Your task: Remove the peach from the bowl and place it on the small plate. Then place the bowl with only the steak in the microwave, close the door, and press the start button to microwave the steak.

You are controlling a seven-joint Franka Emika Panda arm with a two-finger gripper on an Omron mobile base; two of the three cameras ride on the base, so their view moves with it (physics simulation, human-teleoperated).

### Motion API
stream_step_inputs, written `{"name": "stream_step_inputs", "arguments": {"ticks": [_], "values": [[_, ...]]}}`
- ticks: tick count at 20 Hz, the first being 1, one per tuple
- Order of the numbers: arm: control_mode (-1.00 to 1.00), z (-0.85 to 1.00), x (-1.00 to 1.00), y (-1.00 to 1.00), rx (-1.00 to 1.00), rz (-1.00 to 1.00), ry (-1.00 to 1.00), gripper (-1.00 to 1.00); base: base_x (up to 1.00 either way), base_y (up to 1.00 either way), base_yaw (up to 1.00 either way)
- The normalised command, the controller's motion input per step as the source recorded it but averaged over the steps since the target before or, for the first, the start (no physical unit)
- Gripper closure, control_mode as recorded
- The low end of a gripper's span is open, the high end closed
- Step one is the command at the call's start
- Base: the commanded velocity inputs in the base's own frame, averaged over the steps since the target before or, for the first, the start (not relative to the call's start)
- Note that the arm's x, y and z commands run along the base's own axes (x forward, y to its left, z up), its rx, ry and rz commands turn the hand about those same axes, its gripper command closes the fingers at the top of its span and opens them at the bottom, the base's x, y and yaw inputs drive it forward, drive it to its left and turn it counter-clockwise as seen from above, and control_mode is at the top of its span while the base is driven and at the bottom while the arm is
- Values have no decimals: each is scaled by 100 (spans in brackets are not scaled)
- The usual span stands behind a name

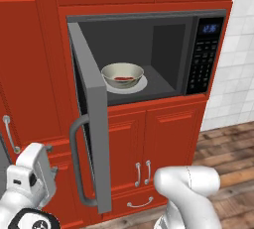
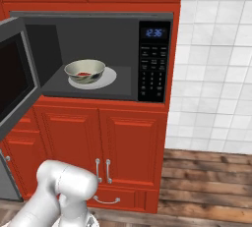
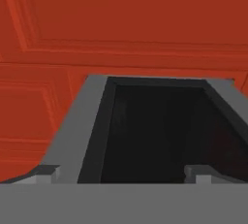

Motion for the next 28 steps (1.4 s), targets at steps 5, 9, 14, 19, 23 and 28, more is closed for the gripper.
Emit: {"name": "stream_step_inputs", "arguments": {"ticks": [5, 9, 14, 19, 23, 28], "values": [[-100, 0, 18, -77, 0, 0, 20, -100, 0, 0, 0], [-100, 0, 0, -100, 1, 0, 13, -100, 0, 0, 0], [-100, 2, 0, -100, 0, 1, 8, -100, 0, 0, 0], [-100, 16, 4, -100, 0, 3, 7, -100, 0, 0, 0], [-100, 11, 19, -100, 3, 6, 8, -100, 0, 0, 0], [-100, 2, 33, -100, 5, 11, 7, -100, 0, 0, 0]]}}
